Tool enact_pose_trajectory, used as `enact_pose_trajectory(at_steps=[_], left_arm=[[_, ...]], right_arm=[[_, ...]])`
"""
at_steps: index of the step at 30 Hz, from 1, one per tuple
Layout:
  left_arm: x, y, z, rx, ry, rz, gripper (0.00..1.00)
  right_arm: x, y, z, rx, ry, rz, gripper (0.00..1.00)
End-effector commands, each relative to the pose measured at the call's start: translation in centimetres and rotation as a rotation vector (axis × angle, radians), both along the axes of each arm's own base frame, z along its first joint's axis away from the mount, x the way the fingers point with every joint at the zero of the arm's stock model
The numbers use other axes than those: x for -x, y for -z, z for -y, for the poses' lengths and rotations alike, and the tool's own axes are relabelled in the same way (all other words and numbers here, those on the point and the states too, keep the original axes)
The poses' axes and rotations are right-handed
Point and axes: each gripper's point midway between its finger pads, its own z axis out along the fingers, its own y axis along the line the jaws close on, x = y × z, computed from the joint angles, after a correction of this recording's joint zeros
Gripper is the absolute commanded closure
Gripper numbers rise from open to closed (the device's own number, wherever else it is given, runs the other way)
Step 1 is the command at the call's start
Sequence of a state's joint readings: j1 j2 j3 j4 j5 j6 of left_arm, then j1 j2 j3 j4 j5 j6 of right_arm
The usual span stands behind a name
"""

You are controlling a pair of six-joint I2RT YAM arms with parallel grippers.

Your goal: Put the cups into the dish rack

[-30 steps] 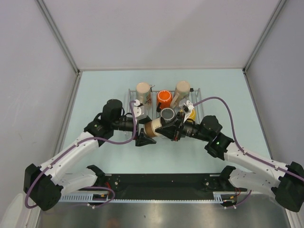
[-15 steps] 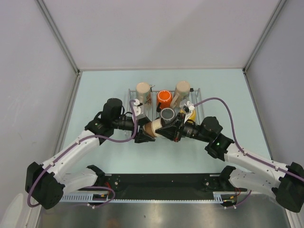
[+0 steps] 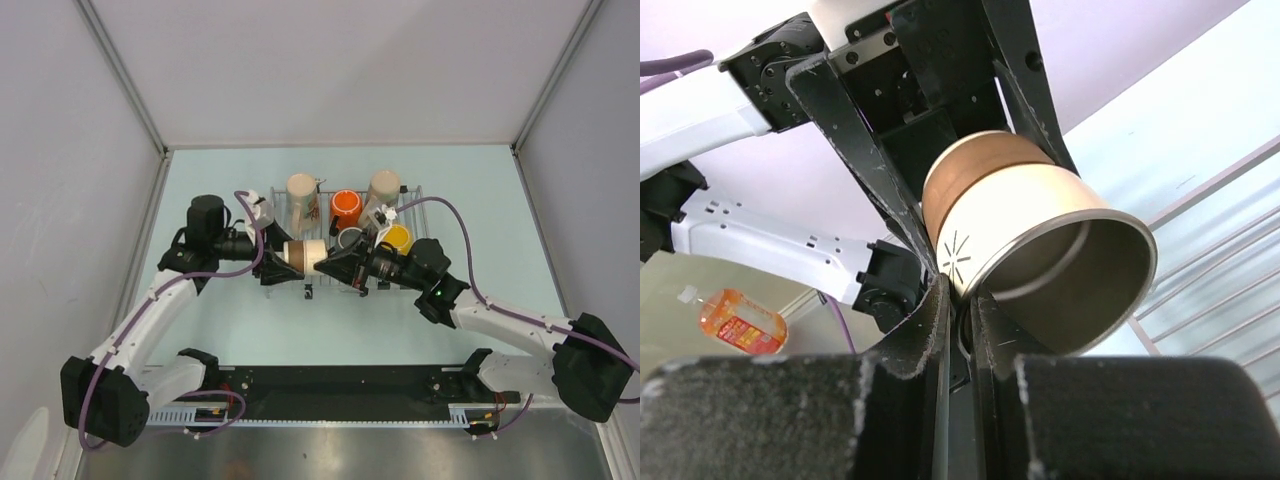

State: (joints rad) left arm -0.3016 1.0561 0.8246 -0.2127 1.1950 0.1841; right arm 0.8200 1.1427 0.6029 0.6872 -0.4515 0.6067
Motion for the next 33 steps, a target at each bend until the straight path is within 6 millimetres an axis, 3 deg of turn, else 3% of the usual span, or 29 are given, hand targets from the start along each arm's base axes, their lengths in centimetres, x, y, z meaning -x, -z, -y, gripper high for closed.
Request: enact_pose_trajectory(at_steps=[1, 8, 11, 15, 22, 27, 28, 33], left_arm=[[-0.6, -5.3, -1.9, 0.072, -0.036, 0.124, 1.00], [-0.7, -5.7, -2.2, 0.076, -0.054, 0.138, 1.00], [-1.2, -6.3, -2.2, 0.086, -0.080, 0.141, 1.00], [-2.7, -7.0, -2.6, 0.062, -0.159, 0.201, 1.00], [-4.8, -3.6, -3.6, -0.070, -0.228, 0.178, 1.00], [-7.3, -1.1, -4.4, -0.183, -0.302, 0.169, 1.00], [-7.4, -0.2, -4.6, -0.214, -0.308, 0.139, 1.00], [-9.7, 4.0, -5.3, -0.423, -0.357, 0.115, 1.00]], right_arm=[[-1.6, 3.5, 0.3, 0.096, 0.036, -0.075, 1.00], [-2.3, 5.1, -0.3, 0.141, 0.036, -0.136, 1.00], [-3.6, 6.2, 0.0, 0.175, 0.091, -0.190, 0.97], [-4.6, 6.0, 1.2, 0.175, 0.152, -0.218, 0.75], [-6.4, 4.4, 5.6, 0.191, 0.354, -0.209, 0.49], [-7.1, 2.2, 9.2, 0.154, 0.517, -0.151, 0.50], [-6.5, 0.6, 10.0, 0.126, 0.533, -0.102, 0.50], [-5.7, -1.8, 12.5, 0.079, 0.610, -0.023, 0.52]])
